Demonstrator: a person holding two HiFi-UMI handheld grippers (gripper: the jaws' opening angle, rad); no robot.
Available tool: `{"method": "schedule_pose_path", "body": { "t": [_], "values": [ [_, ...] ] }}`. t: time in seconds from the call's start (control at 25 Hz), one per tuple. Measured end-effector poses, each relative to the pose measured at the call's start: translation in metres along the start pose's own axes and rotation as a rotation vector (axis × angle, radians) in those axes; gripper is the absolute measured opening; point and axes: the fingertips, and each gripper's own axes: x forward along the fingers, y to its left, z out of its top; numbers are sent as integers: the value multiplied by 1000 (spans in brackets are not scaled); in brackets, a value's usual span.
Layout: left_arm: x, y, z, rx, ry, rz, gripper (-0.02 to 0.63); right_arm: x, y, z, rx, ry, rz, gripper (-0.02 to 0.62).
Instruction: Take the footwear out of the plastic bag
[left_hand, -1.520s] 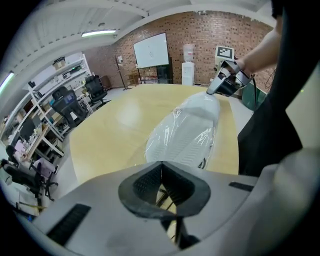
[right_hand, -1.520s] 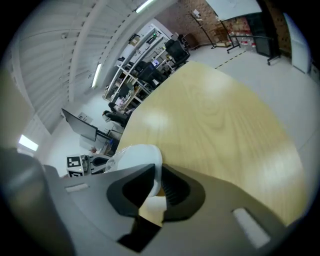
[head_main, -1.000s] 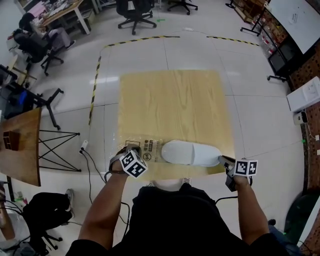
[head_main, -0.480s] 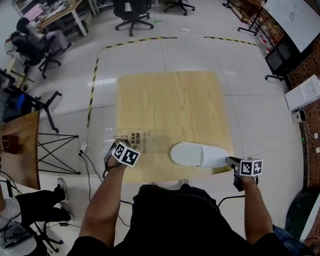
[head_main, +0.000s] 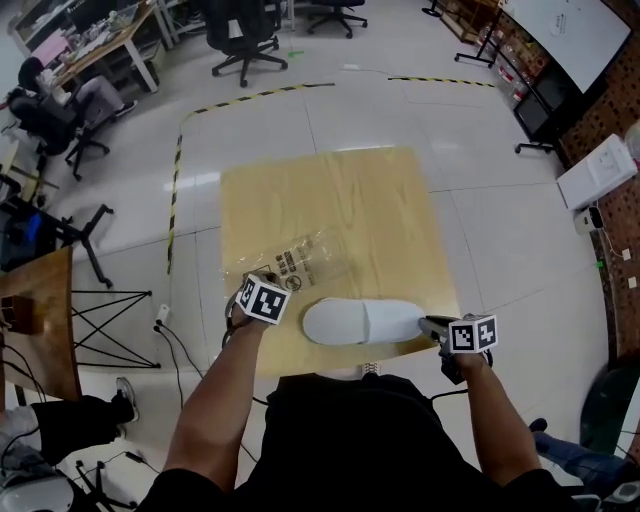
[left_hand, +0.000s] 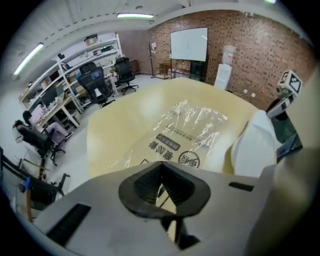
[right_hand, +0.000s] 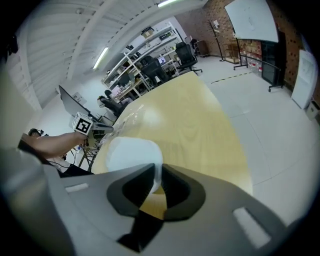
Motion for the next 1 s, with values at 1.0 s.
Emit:
{"method": "schedule_pose_path", "body": {
  "t": [1.0],
  "values": [
    [-104, -33, 25, -131, -438, -292, 50, 8, 100, 1, -147, -175, -189, 150]
  ]
}}
